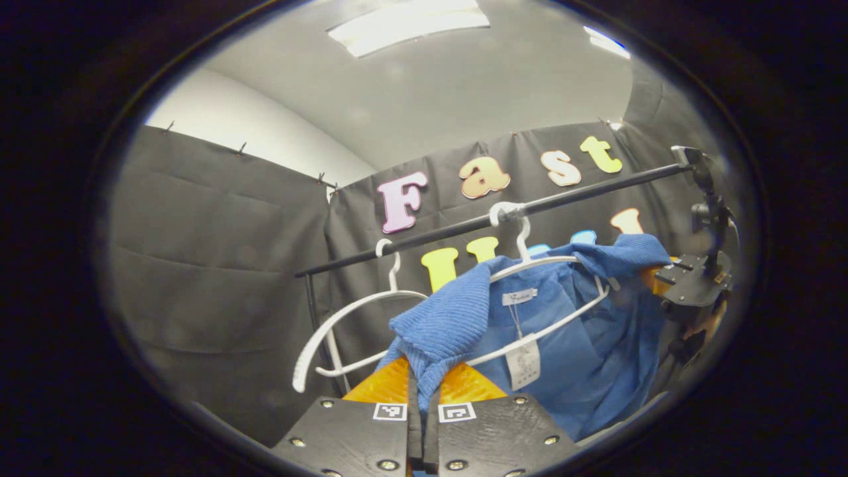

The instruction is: Grasp the clothes on the hanger with both hands and then place them into the laundry hamper below.

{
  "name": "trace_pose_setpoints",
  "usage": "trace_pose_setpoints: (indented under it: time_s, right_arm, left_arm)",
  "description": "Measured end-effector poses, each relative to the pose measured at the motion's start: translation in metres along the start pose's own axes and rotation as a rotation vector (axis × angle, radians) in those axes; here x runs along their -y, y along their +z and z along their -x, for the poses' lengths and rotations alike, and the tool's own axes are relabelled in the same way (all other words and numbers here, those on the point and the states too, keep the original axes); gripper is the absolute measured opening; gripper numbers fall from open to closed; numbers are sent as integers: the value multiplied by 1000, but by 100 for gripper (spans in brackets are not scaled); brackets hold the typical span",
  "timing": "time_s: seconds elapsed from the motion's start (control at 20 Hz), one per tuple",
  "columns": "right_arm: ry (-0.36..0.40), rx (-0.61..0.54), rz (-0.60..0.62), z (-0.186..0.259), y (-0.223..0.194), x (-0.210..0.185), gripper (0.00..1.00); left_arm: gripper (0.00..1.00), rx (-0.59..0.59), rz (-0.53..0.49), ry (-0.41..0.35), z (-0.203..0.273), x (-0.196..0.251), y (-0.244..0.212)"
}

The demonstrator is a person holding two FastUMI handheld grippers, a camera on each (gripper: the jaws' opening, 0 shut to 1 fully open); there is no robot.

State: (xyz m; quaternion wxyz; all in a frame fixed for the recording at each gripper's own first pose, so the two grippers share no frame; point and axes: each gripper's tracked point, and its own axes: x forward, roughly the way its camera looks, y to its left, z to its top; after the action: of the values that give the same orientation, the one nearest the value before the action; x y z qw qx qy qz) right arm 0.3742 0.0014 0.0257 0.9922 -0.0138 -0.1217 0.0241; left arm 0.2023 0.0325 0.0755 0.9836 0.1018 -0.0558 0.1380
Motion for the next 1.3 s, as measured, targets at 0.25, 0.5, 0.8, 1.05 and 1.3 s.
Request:
trace_pose_setpoints:
  time_s: [0.25, 0.5, 0.8, 1.05, 1.3]
  right_arm:
    - [-40, 22, -32, -11, 9, 17, 5]
    - [0, -25, 26, -21, -1, 8, 5]
    - [50, -88, 51, -40, -25, -2, 5]
    - [91, -162, 67, -51, -53, -12, 5]
    - [129, -287, 50, -52, -108, -21, 5]
  left_arm:
    - [2, 1, -22, 42, -5, -25, 8]
    - [2, 4, 48, 78, -19, -58, 16]
    - [1, -8, 60, 47, -49, -81, 15]
    - [2, 31, -47, 36, -79, -95, 25]
    - [2, -90, 0, 21, -95, -92, -38]
